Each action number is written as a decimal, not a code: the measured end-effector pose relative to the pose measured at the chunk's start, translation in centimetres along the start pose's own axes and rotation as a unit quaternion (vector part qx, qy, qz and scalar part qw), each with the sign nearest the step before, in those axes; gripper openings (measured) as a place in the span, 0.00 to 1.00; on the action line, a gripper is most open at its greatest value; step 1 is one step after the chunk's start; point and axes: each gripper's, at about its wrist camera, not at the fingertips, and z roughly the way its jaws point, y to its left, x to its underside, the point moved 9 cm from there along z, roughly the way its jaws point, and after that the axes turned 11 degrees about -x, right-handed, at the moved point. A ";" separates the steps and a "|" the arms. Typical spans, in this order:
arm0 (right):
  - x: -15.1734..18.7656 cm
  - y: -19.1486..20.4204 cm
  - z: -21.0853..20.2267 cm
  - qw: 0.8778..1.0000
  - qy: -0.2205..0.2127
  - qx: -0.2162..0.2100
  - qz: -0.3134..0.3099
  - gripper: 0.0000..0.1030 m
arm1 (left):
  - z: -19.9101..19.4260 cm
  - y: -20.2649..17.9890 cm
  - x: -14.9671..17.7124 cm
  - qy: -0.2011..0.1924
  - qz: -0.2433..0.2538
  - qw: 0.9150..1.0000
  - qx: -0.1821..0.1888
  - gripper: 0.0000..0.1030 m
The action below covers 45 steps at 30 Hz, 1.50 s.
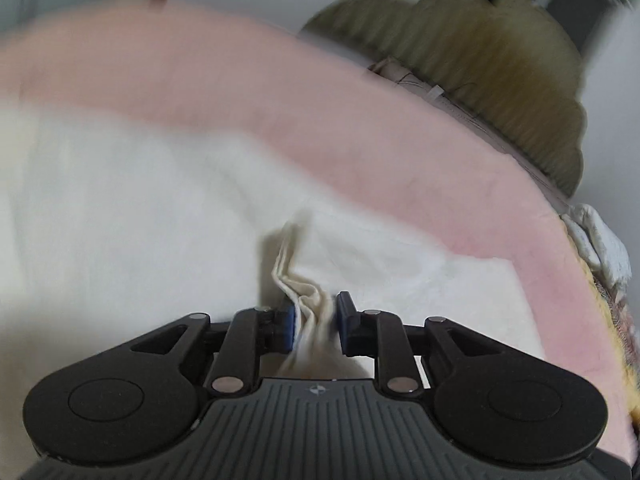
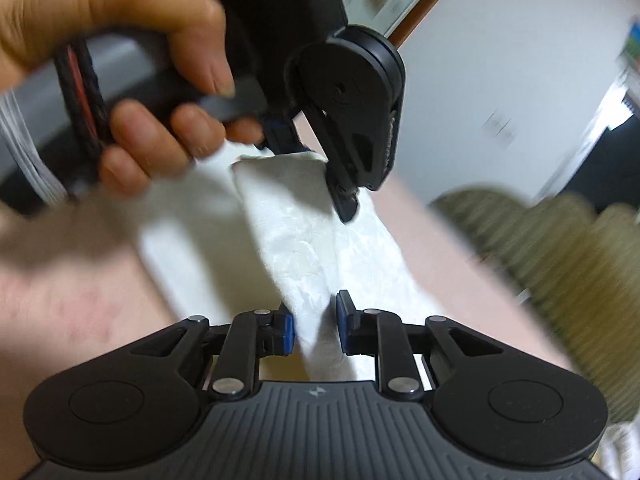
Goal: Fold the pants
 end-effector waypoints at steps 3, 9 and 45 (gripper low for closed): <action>0.0 0.4 -0.6 1.000 -0.007 0.014 -0.022 0.21 | -0.5 0.4 0.0 -0.006 0.005 1.000 0.002 0.27; -0.6 -0.5 -5.3 0.995 -0.044 -0.081 0.032 0.23 | -3.8 1.5 -2.2 -0.076 0.001 0.997 -0.031 0.31; 0.7 -5.8 -0.4 0.949 -0.037 -0.050 0.308 0.80 | -4.5 2.5 1.8 -0.116 0.171 0.948 -0.241 0.92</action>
